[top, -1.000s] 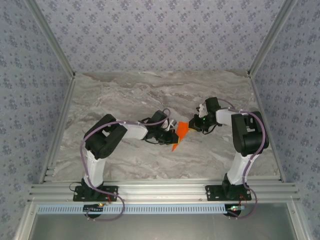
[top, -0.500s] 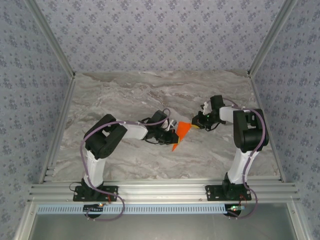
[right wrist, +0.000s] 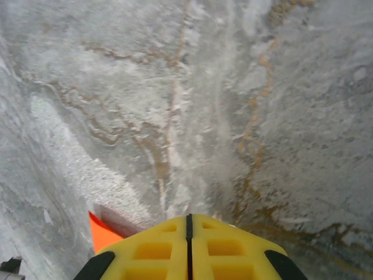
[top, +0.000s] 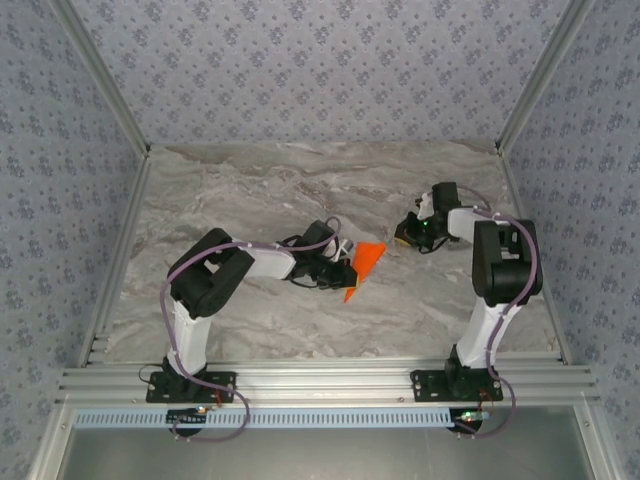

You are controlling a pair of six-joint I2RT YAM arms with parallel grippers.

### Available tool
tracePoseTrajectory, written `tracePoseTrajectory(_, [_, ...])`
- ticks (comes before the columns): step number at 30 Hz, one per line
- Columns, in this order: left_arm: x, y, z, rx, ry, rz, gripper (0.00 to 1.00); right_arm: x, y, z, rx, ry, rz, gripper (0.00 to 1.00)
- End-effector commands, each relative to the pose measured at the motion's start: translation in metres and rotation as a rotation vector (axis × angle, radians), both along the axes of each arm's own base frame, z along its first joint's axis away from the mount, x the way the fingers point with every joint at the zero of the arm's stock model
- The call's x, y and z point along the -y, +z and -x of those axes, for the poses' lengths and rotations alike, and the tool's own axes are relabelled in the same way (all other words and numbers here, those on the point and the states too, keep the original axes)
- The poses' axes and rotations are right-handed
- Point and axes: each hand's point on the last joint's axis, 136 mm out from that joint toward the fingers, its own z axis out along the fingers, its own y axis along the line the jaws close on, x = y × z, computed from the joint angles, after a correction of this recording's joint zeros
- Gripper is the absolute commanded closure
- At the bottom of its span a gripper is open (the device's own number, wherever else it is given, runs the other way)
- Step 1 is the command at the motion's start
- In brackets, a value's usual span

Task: Fold a paper plane with a square sheet of paper (fold left side to right side)
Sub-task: Fold the wing for the fifth time at the center of the table.

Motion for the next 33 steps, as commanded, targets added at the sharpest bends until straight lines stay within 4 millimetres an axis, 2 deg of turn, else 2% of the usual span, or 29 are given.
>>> tracePoseTrajectory(1, [-0.031,-0.066,0.023,-0.073,0.02,-0.211,0.94,-0.019,0.024,0.01,0.079,0.051,0.007,0.9])
tracePoseTrajectory(7, [-0.029,-0.064,0.021,-0.068,0.019,-0.205,0.94,-0.057,0.036,0.038,0.109,0.122,-0.05,0.9])
tracePoseTrajectory(11, [-0.028,-0.061,0.021,-0.065,0.017,-0.197,0.93,-0.08,0.022,0.055,0.059,0.169,-0.06,0.9])
tracePoseTrajectory(14, [-0.025,-0.056,0.019,-0.056,0.014,-0.186,0.93,-0.088,0.004,0.064,0.006,0.183,-0.043,0.9])
tracePoseTrajectory(20, [-0.018,-0.033,0.014,-0.022,0.008,-0.148,0.91,-0.082,-0.022,0.074,-0.069,0.172,0.02,0.9])
tracePoseTrajectory(24, [-0.011,-0.008,0.01,0.011,0.002,-0.102,0.87,-0.072,-0.036,0.08,-0.116,0.161,0.077,0.9])
tracePoseTrajectory(28, [-0.003,0.02,0.013,0.037,-0.02,-0.042,0.85,-0.07,-0.043,0.082,-0.135,0.159,0.086,0.9])
tracePoseTrajectory(33, [0.007,0.033,0.023,0.038,-0.06,-0.011,0.85,-0.07,-0.043,0.082,-0.133,0.162,0.092,0.9])
